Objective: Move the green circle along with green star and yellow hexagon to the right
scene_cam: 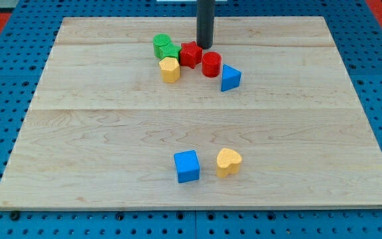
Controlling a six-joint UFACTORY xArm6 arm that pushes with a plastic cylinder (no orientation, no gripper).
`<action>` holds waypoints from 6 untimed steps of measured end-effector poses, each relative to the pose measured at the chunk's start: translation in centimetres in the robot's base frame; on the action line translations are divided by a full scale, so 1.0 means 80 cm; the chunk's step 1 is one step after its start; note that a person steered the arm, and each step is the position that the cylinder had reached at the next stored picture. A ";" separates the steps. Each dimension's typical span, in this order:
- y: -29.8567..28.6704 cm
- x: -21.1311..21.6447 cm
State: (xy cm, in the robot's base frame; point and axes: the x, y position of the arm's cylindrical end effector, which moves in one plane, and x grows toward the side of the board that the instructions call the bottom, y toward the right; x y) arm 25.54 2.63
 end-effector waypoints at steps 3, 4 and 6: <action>-0.122 0.004; -0.152 -0.007; -0.074 0.062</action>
